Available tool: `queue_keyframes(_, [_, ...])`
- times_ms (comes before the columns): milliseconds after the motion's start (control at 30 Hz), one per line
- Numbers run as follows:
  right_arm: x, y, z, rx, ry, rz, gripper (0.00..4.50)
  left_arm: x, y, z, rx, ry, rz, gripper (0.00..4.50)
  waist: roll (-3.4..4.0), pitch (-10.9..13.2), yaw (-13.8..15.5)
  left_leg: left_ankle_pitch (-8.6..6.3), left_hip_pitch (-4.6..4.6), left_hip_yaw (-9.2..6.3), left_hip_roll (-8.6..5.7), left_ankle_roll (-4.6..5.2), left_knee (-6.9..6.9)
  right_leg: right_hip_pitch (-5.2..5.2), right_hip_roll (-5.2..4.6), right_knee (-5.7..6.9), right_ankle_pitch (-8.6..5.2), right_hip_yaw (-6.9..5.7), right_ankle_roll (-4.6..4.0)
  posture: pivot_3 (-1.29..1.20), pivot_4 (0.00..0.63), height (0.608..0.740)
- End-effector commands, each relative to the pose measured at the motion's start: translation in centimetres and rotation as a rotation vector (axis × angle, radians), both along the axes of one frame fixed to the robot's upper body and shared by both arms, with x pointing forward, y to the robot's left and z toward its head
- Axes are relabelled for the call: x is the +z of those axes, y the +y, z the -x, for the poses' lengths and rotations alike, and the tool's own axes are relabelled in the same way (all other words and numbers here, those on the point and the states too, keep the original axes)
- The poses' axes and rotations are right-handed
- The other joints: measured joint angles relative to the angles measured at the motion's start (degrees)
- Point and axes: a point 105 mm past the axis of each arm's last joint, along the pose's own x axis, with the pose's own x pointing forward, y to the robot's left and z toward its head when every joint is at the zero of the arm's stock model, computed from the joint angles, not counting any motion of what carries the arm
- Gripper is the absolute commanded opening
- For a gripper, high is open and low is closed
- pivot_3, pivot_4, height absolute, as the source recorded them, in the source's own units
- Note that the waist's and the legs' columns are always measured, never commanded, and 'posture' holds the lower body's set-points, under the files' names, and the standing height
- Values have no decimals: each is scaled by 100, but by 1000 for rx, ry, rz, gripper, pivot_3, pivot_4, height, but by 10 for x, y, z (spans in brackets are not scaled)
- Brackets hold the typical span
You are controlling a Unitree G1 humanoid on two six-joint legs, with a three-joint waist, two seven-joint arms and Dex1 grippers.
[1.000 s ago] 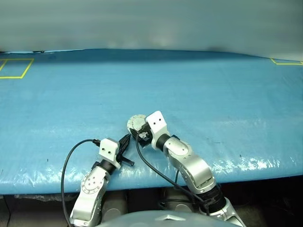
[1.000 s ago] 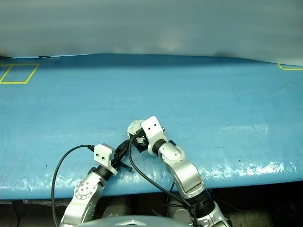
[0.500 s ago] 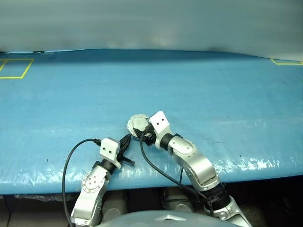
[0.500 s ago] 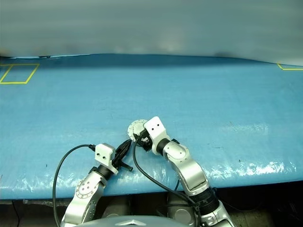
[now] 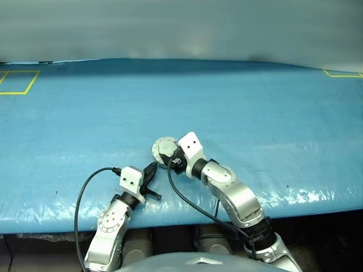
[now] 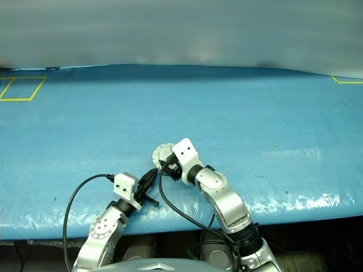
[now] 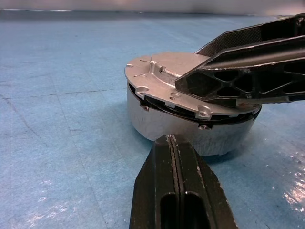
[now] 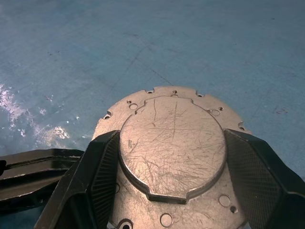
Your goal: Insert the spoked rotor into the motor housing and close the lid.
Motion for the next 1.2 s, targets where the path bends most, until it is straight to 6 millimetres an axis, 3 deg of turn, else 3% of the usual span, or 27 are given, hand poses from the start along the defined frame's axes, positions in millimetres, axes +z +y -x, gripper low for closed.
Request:
queue_keyframes(33, [22, 6, 3, 43, -76, -27, 3037, 8, -3, 0, -8, -35, 13, 0, 0, 0, 0, 0, 0, 0, 0, 0, 0, 0, 0, 0, 0, 0, 0, 0, 150, 740])
queue_keyframes(333, [9, 3, 3, 73, -74, 65, 3037, 8, -5, 1, -16, -34, 12, 0, 0, 0, 0, 0, 0, 0, 0, 0, 0, 0, 0, 0, 0, 0, 0, 0, 150, 740])
queue_keyframes(767, [6, 3, -1, -14, -4, 1, 3037, 6, -10, 3, -28, -28, 15, 0, 0, 0, -1, 0, 1, -1, 0, 0, 0, 1, 0, 1, 0, 0, 0, 0, 150, 740])
queue_keyframes(1200, [-5, 1, 6, 72, 29, 94, 3037, -1, -15, 5, -42, 1, 14, 0, 0, -1, 6, 0, 3, -1, 0, 0, 1, 4, 0, 0, 0, 0, 0, 0, 150, 740])
